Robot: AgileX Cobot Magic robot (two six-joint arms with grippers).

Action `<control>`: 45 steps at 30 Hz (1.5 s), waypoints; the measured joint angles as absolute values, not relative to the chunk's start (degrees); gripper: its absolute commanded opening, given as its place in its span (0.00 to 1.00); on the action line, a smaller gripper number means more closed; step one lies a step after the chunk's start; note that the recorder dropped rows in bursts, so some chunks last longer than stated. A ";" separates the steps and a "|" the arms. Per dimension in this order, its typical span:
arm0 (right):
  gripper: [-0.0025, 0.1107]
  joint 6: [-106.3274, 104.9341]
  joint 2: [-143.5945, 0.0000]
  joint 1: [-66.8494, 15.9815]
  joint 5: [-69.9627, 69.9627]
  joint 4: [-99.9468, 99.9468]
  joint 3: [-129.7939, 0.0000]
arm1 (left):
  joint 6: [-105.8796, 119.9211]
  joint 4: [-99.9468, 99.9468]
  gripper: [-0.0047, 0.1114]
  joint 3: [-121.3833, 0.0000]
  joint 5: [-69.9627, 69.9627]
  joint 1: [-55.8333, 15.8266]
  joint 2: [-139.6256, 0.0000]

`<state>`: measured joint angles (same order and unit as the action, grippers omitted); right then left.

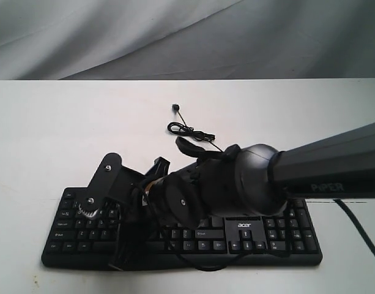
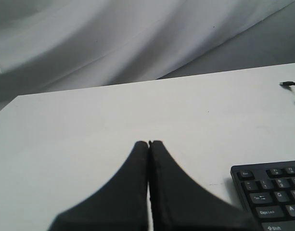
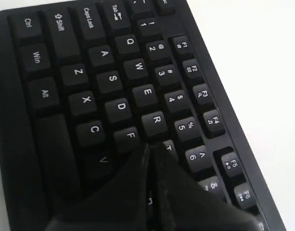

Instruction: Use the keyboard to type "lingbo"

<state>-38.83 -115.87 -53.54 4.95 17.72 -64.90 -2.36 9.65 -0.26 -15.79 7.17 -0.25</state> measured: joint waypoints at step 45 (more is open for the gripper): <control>0.02 -38.83 -118.18 -53.75 2.60 17.72 -65.10 | -2.36 9.65 0.04 -0.26 -15.79 7.17 -0.25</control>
<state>-38.83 -118.18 -53.75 2.60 17.72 -65.10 -2.36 9.65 -0.26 -15.79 7.17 -0.25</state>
